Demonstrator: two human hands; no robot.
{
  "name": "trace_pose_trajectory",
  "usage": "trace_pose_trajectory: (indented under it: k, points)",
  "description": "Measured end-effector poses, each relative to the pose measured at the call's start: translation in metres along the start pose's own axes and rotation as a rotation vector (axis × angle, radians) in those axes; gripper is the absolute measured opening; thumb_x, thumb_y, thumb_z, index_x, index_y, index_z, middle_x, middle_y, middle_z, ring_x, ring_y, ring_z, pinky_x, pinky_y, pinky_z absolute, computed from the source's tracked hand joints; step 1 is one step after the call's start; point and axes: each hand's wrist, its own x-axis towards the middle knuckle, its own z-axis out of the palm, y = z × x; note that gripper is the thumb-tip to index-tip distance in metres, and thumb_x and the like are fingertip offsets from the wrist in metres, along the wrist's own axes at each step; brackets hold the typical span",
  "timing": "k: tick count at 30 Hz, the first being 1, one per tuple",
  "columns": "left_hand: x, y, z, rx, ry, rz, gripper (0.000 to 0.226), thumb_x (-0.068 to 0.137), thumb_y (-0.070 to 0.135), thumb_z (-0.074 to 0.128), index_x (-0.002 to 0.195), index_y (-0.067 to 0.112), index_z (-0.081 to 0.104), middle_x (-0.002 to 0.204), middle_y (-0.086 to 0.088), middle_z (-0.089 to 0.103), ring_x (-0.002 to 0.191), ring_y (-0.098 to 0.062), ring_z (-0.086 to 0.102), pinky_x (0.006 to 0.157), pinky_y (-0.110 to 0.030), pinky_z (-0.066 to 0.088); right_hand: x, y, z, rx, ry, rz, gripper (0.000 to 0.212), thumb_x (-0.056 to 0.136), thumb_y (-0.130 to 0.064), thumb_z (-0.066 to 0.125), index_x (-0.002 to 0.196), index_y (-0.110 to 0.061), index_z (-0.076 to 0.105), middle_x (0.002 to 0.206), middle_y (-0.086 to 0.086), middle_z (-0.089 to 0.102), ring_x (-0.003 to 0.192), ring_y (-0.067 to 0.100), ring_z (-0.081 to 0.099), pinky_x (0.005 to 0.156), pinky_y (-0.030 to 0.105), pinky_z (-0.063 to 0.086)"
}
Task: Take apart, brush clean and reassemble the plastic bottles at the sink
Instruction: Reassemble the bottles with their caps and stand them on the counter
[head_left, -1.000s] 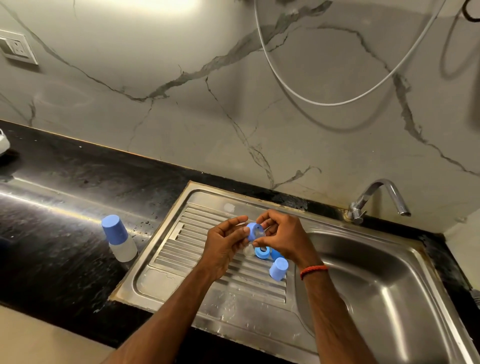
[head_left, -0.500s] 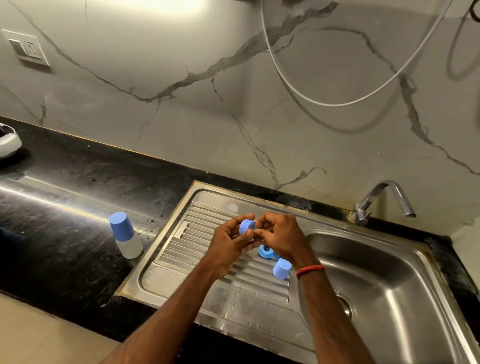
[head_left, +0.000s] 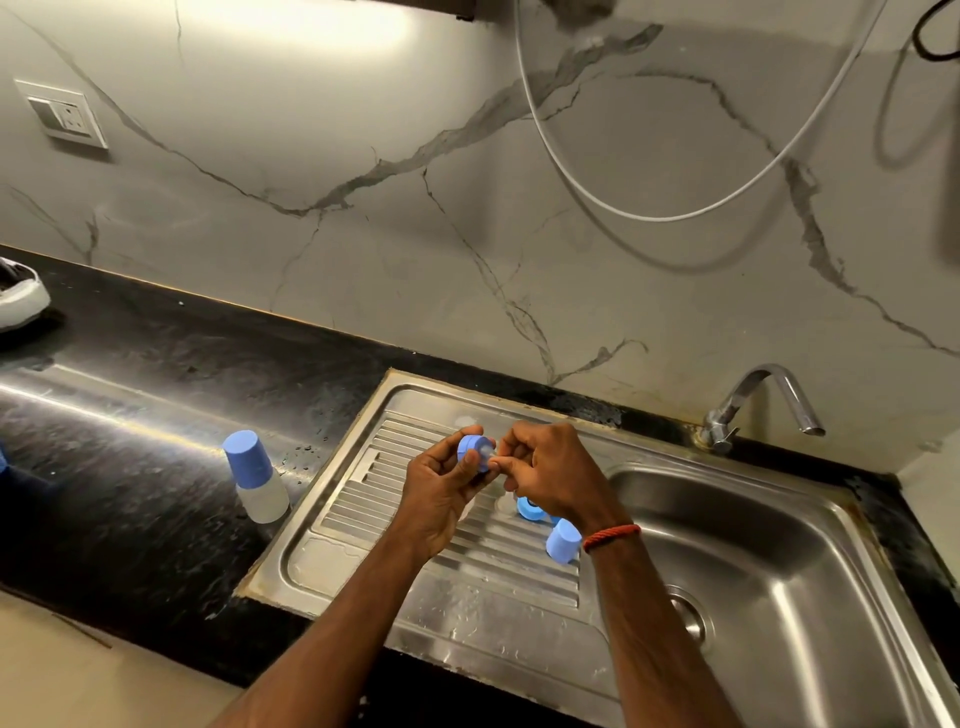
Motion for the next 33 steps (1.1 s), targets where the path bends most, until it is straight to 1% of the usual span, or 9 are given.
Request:
trace_pose_trajectory:
  k: [3, 6, 11, 15, 21, 24, 26, 29, 33]
  points:
    - [-0.003, 0.002, 0.0, -0.074, -0.002, -0.04, 0.027, 0.097, 0.005, 0.053, 0.122, 0.004, 0.062, 0.109, -0.014, 0.074, 0.102, -0.033, 0.071, 0.089, -0.04, 0.06, -0.003, 0.0, -0.005, 0.07, 0.015, -0.001, 0.012, 0.088, -0.017, 0.075, 0.088, -0.007, 0.067, 0.073, 0.005, 0.071, 0.063, 0.012, 0.07, 0.064, 0.025, 0.06]
    - [-0.007, 0.004, 0.004, -0.135, 0.0, -0.078, 0.035, 0.088, 0.012, 0.058, 0.122, 0.004, 0.063, 0.113, -0.02, 0.071, 0.102, -0.033, 0.071, 0.088, -0.039, 0.059, -0.005, 0.001, -0.011, 0.115, 0.031, 0.009, 0.012, 0.086, -0.017, 0.076, 0.085, -0.01, 0.066, 0.072, 0.005, 0.071, 0.063, 0.012, 0.071, 0.063, 0.024, 0.06]
    - [-0.006, 0.003, 0.009, -0.125, -0.016, -0.101, 0.025, 0.095, 0.009, 0.052, 0.117, 0.007, 0.064, 0.11, -0.014, 0.074, 0.101, -0.031, 0.071, 0.089, -0.039, 0.057, -0.008, 0.004, -0.016, 0.167, 0.045, 0.016, 0.013, 0.086, -0.018, 0.077, 0.085, -0.013, 0.065, 0.072, 0.005, 0.071, 0.063, 0.012, 0.071, 0.065, 0.026, 0.061]
    - [-0.007, 0.0, 0.01, -0.121, -0.004, -0.073, 0.049, 0.08, 0.018, 0.062, 0.127, 0.005, 0.06, 0.12, -0.02, 0.067, 0.108, -0.039, 0.067, 0.092, -0.045, 0.055, -0.01, 0.006, -0.018, 0.159, 0.052, 0.005, 0.014, 0.085, -0.019, 0.077, 0.086, -0.013, 0.065, 0.075, 0.002, 0.071, 0.066, 0.011, 0.071, 0.068, 0.027, 0.061]
    - [-0.004, -0.002, 0.006, -0.134, 0.022, -0.044, 0.051, 0.073, 0.024, 0.069, 0.121, 0.008, 0.063, 0.123, -0.022, 0.064, 0.11, -0.043, 0.064, 0.089, -0.047, 0.056, -0.011, 0.004, -0.016, 0.153, 0.086, -0.015, 0.02, 0.081, -0.019, 0.082, 0.093, -0.016, 0.067, 0.083, -0.002, 0.07, 0.074, 0.006, 0.067, 0.069, 0.015, 0.055]
    - [-0.003, 0.0, 0.004, -0.109, 0.007, -0.037, 0.047, 0.074, 0.019, 0.069, 0.119, 0.007, 0.063, 0.116, -0.018, 0.068, 0.107, -0.042, 0.067, 0.088, -0.047, 0.057, -0.011, 0.003, -0.012, 0.176, 0.081, -0.022, 0.036, 0.081, -0.02, 0.082, 0.113, -0.019, 0.068, 0.093, -0.009, 0.069, 0.084, 0.001, 0.066, 0.075, 0.013, 0.055]
    - [-0.003, 0.002, 0.004, -0.073, -0.02, -0.029, 0.043, 0.075, 0.014, 0.067, 0.117, 0.007, 0.063, 0.11, -0.015, 0.071, 0.102, -0.038, 0.069, 0.088, -0.046, 0.058, -0.01, 0.003, -0.01, 0.166, 0.086, -0.041, 0.039, 0.083, -0.019, 0.079, 0.121, -0.016, 0.069, 0.101, -0.003, 0.072, 0.088, 0.005, 0.067, 0.081, 0.016, 0.056]
    - [-0.003, 0.003, 0.004, -0.001, -0.051, 0.009, 0.041, 0.074, 0.012, 0.069, 0.114, 0.007, 0.061, 0.1, -0.01, 0.075, 0.092, -0.031, 0.073, 0.085, -0.042, 0.061, -0.008, 0.003, -0.007, 0.143, 0.094, -0.028, 0.032, 0.084, -0.015, 0.078, 0.115, -0.009, 0.073, 0.099, 0.007, 0.075, 0.081, 0.011, 0.07, 0.081, 0.024, 0.059]
    - [-0.001, 0.003, 0.006, 0.058, -0.029, 0.041, 0.04, 0.075, 0.018, 0.069, 0.113, 0.008, 0.062, 0.095, -0.006, 0.076, 0.088, -0.027, 0.074, 0.082, -0.037, 0.062, -0.008, 0.002, -0.008, 0.171, 0.1, -0.019, 0.026, 0.083, -0.013, 0.078, 0.107, -0.005, 0.075, 0.087, 0.009, 0.074, 0.069, 0.013, 0.07, 0.07, 0.018, 0.058]
